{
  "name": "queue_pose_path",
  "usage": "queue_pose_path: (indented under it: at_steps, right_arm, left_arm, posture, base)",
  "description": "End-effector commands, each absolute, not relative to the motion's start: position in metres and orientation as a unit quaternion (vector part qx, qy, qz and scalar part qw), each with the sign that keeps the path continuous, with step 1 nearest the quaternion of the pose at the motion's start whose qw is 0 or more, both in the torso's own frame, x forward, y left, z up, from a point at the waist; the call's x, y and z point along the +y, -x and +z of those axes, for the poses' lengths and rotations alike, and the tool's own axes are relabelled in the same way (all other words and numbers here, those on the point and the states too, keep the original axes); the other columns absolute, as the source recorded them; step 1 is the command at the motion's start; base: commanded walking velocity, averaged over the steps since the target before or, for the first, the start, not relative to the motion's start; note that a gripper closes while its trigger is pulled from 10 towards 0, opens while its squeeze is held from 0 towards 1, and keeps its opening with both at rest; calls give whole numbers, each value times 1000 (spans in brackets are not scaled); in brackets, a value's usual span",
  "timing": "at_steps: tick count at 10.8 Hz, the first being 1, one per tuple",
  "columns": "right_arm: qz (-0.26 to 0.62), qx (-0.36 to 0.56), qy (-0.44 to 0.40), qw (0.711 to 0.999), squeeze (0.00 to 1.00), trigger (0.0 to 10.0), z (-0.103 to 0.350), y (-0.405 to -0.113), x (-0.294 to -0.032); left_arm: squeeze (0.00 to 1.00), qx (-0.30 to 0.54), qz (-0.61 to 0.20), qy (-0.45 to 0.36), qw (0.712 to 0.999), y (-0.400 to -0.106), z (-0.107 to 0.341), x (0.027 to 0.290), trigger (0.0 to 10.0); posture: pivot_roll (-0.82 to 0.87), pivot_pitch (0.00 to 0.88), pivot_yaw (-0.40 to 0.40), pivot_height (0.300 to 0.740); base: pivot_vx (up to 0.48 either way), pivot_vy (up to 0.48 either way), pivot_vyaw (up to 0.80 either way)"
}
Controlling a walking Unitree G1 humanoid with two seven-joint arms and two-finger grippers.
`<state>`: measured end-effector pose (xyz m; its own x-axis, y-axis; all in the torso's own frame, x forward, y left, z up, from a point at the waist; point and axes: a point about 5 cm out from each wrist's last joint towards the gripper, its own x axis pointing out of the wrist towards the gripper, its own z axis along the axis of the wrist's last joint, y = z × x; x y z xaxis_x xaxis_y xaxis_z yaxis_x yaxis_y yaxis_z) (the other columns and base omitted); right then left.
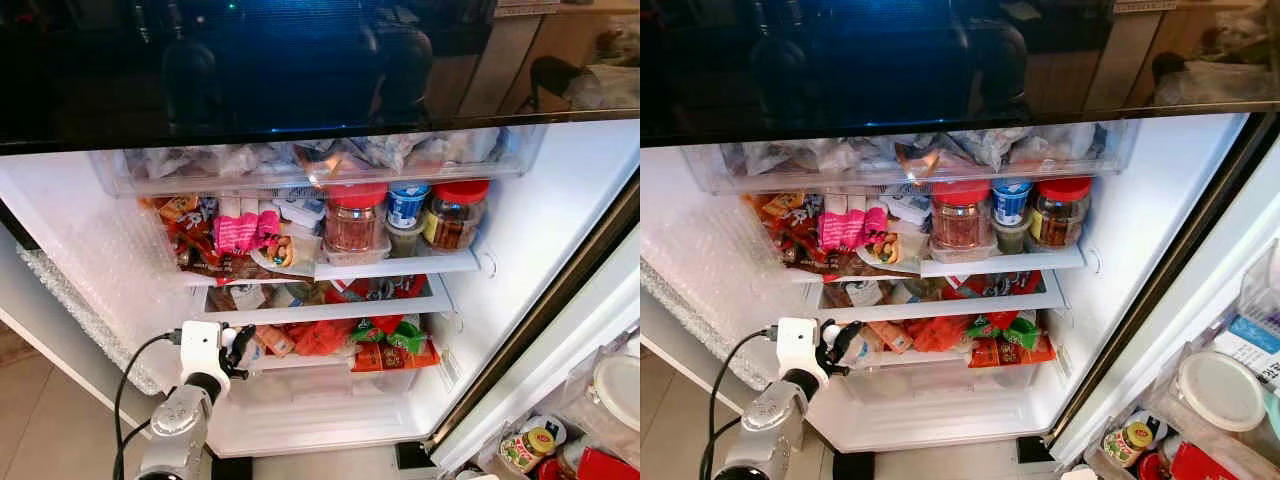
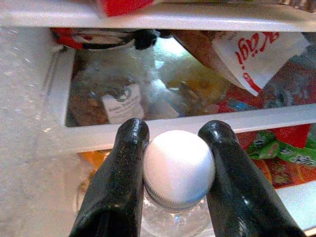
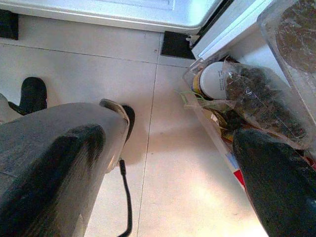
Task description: Restocking fridge
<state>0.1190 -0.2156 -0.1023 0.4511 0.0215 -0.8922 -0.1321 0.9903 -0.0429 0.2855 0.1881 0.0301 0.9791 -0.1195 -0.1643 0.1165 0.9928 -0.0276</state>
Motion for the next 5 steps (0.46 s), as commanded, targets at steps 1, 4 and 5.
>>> queue_pose_path:
  at_steps: [1, 4, 5]
  right_arm:
    - [43, 524, 48, 849, 0, 10000, -103, -117, -215]
    - [41, 521, 47, 851, 0, 10000, -102, -118, -216]
    - [41, 521, 47, 851, 0, 10000, -103, -117, -216]
  left_arm:
    - [0, 82, -63, -11, 995, -287, 31, 188, 10000]
    - [0, 71, -64, -13, 995, -292, 36, 187, 10000]
    - [0, 70, -63, -14, 995, -292, 36, 186, 10000]
  posture:
    - [26, 26, -7, 680]
    - [22, 12, -2, 680]
    - [21, 7, -1, 680]
  base:
    - [0, 0, 0]
    - [0, 0, 0]
    - [0, 0, 0]
